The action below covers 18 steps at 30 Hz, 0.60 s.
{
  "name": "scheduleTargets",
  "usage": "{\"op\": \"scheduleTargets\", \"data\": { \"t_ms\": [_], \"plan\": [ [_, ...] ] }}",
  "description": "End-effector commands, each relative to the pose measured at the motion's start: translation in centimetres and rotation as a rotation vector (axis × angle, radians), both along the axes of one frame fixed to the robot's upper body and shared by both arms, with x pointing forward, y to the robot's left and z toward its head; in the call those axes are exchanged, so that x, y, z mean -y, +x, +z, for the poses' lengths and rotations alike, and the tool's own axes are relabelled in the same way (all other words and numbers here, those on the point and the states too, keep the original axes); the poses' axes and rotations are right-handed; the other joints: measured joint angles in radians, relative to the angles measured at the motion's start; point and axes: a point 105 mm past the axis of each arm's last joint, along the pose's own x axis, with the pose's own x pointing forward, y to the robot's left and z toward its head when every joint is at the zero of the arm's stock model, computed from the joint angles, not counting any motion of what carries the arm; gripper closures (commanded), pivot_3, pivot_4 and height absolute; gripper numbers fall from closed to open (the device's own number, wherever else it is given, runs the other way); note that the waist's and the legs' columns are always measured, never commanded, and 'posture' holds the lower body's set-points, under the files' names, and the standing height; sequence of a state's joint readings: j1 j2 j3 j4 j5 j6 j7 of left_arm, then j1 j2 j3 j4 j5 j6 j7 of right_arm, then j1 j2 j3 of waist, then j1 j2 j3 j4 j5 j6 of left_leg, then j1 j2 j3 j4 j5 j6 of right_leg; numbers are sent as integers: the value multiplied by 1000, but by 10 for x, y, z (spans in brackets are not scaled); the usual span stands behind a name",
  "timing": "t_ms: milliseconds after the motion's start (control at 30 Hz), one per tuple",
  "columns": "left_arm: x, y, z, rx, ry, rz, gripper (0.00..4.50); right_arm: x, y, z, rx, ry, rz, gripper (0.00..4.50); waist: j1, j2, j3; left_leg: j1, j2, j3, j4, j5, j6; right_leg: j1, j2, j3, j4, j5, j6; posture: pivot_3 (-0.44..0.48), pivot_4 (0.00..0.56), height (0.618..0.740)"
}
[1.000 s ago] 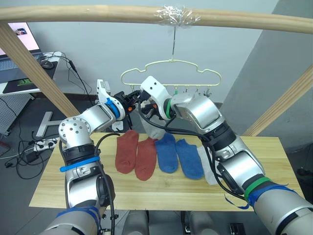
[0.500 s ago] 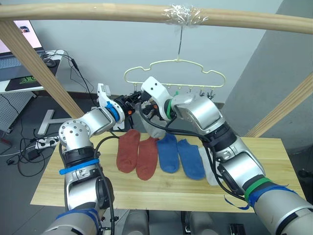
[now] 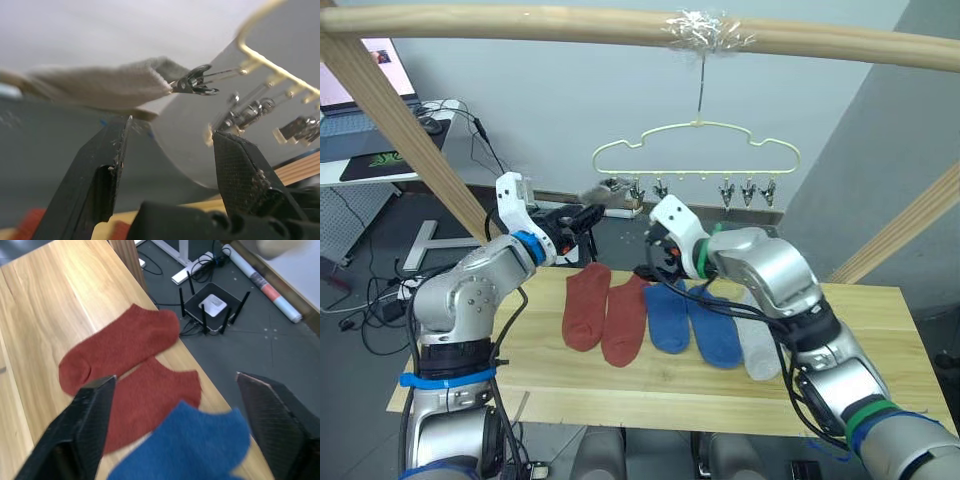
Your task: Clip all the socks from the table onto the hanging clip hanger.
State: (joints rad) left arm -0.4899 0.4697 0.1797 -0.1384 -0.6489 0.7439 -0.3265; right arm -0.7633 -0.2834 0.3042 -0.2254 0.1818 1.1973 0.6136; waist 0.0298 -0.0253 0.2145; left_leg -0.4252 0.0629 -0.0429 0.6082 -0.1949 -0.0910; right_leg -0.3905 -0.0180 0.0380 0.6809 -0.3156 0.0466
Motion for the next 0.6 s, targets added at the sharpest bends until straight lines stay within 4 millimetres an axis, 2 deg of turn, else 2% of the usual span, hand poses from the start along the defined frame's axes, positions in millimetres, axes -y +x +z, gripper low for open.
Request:
{"op": "scheduleTargets", "data": {
  "t_ms": [33, 133, 367, 600],
  "plan": [
    [4, -9, 21, 176, 69, -1, 1581, 20, -14, 27, 97, 68, 21, 541, 2, 0, 0, 0, 0, 0, 0, 0, 0, 0, 0, 0, 0, 0, 0, 178, 170, 740],
    [7, -16, 20, 233, 105, 1, 1581, 44, -28, 44, 160, 129, 16, 541, 5, 0, 0, 0, 0, 0, 0, -1, 2, 0, 0, 0, 0, 0, 0, 176, 169, 740],
    [26, -21, 18, 313, 139, -1, 1581, 86, -52, 84, 228, 300, 10, 541, 12, 0, 0, 0, 0, 0, 1, -2, 3, 1, 0, 0, 0, 0, 0, 162, 166, 740],
    [54, -22, 14, 370, 144, -19, 1581, 104, -65, 99, 243, 333, 21, 541, 20, 0, 0, 0, 0, 0, 2, -2, 3, 1, 0, 1, 0, 0, 0, 144, 170, 740]
  ]
}}
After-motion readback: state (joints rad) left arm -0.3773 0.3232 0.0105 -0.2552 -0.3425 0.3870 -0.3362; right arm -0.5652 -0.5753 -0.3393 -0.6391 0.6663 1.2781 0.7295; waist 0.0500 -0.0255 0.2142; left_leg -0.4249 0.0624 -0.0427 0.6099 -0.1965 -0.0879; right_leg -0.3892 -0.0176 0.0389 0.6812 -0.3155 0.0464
